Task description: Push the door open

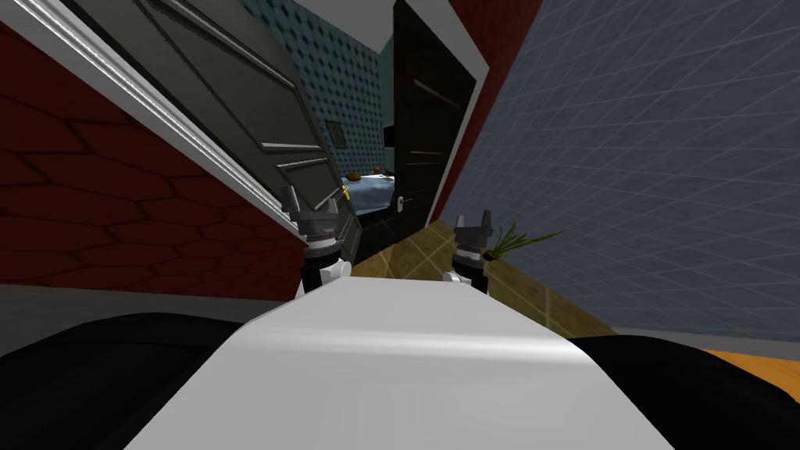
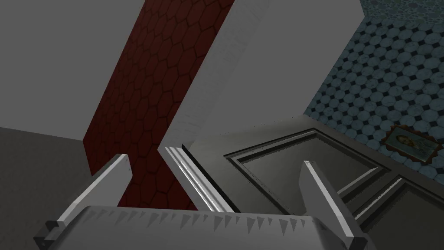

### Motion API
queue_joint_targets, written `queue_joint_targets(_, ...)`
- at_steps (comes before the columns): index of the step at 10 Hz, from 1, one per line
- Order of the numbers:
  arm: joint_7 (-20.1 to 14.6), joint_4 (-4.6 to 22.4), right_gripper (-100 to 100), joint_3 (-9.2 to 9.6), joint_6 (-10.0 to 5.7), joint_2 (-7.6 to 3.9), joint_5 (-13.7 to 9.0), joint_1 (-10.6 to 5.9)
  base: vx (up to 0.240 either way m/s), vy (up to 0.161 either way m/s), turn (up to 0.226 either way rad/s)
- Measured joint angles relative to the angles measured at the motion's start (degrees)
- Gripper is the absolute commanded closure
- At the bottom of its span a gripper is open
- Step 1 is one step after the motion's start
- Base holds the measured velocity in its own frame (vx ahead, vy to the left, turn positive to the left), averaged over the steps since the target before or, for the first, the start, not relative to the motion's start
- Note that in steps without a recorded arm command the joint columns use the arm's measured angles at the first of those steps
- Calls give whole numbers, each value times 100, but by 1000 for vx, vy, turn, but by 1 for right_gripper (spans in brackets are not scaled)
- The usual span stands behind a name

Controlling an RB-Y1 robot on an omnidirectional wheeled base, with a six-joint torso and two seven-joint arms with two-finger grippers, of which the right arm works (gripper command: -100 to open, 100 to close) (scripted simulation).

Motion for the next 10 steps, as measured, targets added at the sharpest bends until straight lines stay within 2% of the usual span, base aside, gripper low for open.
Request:
queue_joint_targets(2,-20,225,-100,69,3,-38,34,-143,80,-12,3)
queue_joint_targets(4,-56,566,-100,146,-6,-74,79,-384,97,-12,5)
queue_joint_targets(6,-126,832,-100,204,11,-145,99,-546,91,-32,4)
queue_joint_targets(8,-162,1145,-100,322,43,-173,157,-770,79,-36,6)
queue_joint_targets(10,-201,1393,-100,362,40,-204,179,-932,61,-39,4)
